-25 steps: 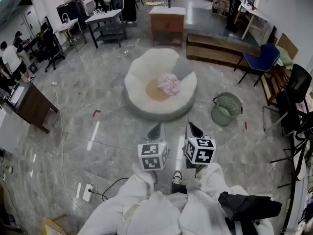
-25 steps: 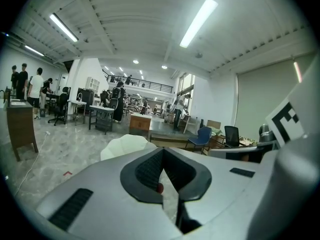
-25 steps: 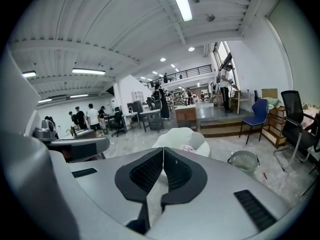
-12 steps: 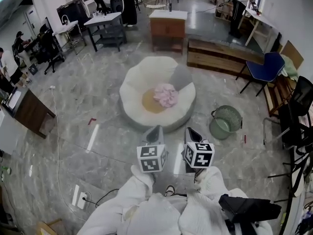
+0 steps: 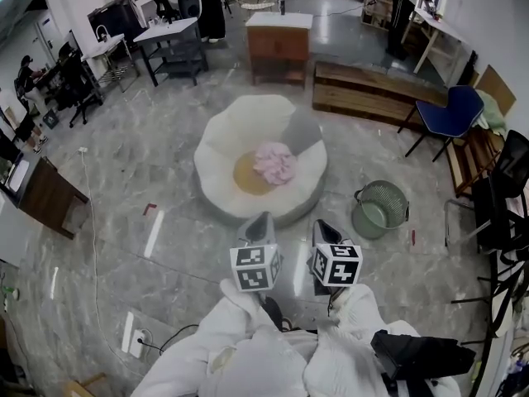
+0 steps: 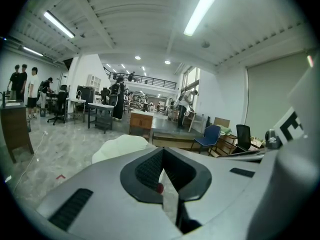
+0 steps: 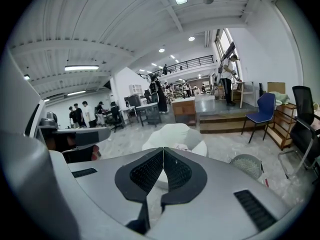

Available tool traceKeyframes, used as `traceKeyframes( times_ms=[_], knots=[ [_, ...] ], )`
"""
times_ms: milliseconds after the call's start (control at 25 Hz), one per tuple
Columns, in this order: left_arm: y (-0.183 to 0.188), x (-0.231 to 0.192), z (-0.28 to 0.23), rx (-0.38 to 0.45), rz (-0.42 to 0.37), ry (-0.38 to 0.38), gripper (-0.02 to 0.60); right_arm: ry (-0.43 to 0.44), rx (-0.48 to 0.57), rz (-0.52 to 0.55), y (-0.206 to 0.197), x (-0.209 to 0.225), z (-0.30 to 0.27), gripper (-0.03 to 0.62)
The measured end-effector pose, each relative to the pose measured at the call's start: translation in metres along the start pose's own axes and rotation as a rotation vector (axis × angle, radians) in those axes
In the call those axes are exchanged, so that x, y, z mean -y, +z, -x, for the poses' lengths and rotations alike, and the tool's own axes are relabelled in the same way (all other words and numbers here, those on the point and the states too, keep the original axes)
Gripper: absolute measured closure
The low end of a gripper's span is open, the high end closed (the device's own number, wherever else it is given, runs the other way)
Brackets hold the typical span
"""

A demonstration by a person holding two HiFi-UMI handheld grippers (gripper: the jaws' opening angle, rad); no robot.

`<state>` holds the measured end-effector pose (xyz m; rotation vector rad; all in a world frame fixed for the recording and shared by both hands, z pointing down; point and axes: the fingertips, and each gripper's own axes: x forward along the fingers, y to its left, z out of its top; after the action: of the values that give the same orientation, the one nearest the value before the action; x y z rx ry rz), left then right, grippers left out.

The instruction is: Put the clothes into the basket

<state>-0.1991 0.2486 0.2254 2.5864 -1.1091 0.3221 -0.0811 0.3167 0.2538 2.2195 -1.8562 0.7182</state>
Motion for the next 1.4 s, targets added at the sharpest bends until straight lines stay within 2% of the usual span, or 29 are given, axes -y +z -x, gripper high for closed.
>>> traceKeyframes(
  times_ms=[320, 680, 840, 1200, 1400],
  knots=[
    [0.010, -0.005, -0.067, -0.022, -0.017, -0.050, 0.578, -0.044, -0.007, -0.028, 0.017, 0.027, -0.050, 0.569],
    [0.063, -0.039, -0.167, -0.009, -0.029, -0.099, 0.578, -0.076, 0.007, -0.021, 0.081, 0.039, -0.143, 0.569],
    [0.082, -0.065, -0.210, -0.010, -0.026, -0.097, 0.578, -0.066, 0.008, -0.003, 0.111, 0.036, -0.184, 0.569],
    [0.094, -0.141, -0.279, -0.039, 0.076, -0.055, 0.578, -0.090, -0.056, 0.090, 0.147, 0.031, -0.268, 0.569],
    [0.089, -0.156, -0.303, -0.068, 0.095, -0.048, 0.578, -0.086, -0.094, 0.082, 0.144, 0.034, -0.293, 0.569]
  ],
)
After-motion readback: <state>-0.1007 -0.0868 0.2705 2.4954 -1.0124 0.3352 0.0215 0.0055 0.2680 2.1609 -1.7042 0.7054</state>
